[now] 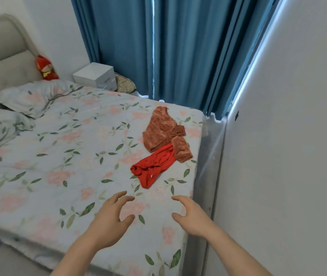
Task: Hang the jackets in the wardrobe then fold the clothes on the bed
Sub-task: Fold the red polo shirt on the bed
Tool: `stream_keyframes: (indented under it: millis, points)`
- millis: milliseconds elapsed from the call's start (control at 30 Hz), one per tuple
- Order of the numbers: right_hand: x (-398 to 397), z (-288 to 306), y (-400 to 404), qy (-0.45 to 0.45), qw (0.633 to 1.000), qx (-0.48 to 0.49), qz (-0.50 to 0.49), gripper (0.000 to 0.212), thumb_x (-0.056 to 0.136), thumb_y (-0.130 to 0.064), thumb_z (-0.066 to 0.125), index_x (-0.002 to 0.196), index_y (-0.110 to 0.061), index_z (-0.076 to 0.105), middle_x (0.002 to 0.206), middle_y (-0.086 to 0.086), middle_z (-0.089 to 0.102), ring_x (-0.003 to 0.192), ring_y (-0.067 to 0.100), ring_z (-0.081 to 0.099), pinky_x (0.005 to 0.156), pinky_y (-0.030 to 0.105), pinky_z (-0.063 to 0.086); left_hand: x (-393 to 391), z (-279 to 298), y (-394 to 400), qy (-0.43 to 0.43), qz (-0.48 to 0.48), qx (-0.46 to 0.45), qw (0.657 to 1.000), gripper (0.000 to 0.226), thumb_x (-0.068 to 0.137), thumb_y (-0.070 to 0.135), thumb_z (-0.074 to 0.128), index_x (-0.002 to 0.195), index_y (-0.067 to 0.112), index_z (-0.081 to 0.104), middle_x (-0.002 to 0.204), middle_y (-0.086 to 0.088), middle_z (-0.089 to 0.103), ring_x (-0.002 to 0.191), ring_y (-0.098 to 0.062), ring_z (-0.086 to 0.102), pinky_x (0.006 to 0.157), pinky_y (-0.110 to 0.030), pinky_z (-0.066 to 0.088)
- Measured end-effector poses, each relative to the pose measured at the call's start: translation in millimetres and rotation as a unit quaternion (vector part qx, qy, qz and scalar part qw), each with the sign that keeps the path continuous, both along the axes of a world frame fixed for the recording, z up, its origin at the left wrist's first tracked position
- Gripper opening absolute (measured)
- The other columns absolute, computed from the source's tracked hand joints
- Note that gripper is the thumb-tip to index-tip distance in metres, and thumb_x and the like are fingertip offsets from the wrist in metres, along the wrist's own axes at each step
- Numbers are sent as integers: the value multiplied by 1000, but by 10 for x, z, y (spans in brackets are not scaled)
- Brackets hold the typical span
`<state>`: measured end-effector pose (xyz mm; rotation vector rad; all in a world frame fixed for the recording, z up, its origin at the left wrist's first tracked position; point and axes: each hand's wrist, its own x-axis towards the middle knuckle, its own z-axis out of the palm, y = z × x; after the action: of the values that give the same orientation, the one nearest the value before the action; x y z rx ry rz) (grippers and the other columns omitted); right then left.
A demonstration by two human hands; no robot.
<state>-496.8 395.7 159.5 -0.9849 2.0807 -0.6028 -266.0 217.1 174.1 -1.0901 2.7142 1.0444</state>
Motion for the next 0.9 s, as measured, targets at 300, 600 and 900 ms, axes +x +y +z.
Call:
stream_keyframes:
  millis: [300,600,900]
  points:
    - [-18,-78,35,8,998,35,54,59,98,-35,61,153,-33,39,154,-18,35,127,4,46,101,14,32,602,-242,-164,-64,76,3,995,51,97,49,59,146,41,45,163,14,26,87,0,59,98,-31,45]
    - [-896,-167,-522,14,998,28,50,59,95,-32,65,150,-30,43,154,-12,40,139,7,40,110,20,32,-76,-606,-310,-59,85,61,993,49,97,50,58,143,46,43,162,17,25,113,-3,54,97,-26,45]
    - [-2592,-822,-1680,-52,990,48,118,56,96,-32,65,148,-33,43,148,-11,41,125,5,44,100,20,35,-1736,-1018,-984,-107,183,102,972,46,97,41,62,141,38,50,156,12,35,97,-9,54,97,-29,42]
